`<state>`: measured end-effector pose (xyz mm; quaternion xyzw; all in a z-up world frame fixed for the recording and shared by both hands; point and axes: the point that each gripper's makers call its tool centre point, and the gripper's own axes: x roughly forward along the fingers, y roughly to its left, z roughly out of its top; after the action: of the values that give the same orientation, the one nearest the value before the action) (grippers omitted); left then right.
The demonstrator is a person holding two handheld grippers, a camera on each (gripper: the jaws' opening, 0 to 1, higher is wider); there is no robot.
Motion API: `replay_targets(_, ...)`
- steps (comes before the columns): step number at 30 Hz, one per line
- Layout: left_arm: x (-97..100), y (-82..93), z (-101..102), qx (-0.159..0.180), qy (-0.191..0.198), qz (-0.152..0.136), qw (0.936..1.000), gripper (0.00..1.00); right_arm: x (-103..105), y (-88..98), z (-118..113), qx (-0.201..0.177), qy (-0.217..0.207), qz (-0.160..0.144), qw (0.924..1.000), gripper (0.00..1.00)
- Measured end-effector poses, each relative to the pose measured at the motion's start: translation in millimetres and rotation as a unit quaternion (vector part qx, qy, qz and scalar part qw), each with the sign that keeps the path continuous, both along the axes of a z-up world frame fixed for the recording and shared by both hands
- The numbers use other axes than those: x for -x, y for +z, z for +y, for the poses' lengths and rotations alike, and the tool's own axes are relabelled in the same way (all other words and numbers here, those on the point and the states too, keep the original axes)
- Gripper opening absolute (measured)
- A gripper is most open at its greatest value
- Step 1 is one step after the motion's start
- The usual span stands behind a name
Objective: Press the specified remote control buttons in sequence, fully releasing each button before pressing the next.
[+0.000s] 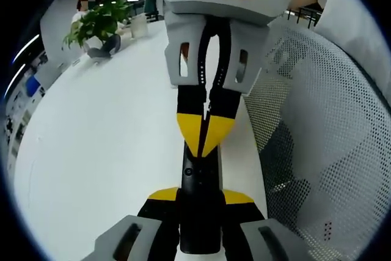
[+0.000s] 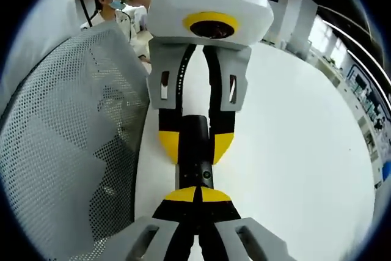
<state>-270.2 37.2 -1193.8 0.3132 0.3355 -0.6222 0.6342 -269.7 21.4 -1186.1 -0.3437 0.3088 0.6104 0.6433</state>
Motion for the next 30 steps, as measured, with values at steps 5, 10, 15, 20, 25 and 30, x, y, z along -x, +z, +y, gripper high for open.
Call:
replay_targets(5,-0.2,0.0,0.1,0.000,0.000,0.000,1.0000,0.23,0.4,-4.7,2.9,0.010,0.007,-0.011,0.9999,0.00)
replay_targets(10,-0.4,0.0,0.1,-0.005,-0.001,0.000,1.0000,0.23,-0.6,-3.8,4.0,0.018,-0.005,-0.006,0.9998,0.00)
replay_targets(15,-0.2,0.1,0.1,-0.008,-0.003,-0.001,1.0000,0.23,-2.1,-2.8,4.1,0.030,-0.021,0.017,0.9992,0.00)
replay_targets(20,0.1,0.3,-0.4,-0.016,-0.002,-0.002,0.9999,0.23,0.0,0.7,1.2,0.014,-0.037,0.045,0.9982,0.00)
replay_targets(25,0.0,0.1,0.3,-0.016,0.002,-0.001,0.9999,0.23,1.6,0.8,-8.7,0.032,-0.026,0.038,0.9984,0.00)
replay_targets(30,-0.3,0.2,0.3,-0.016,0.003,-0.001,0.9999,0.23,2.0,0.1,-6.8,0.052,-0.018,0.004,0.9985,0.00)
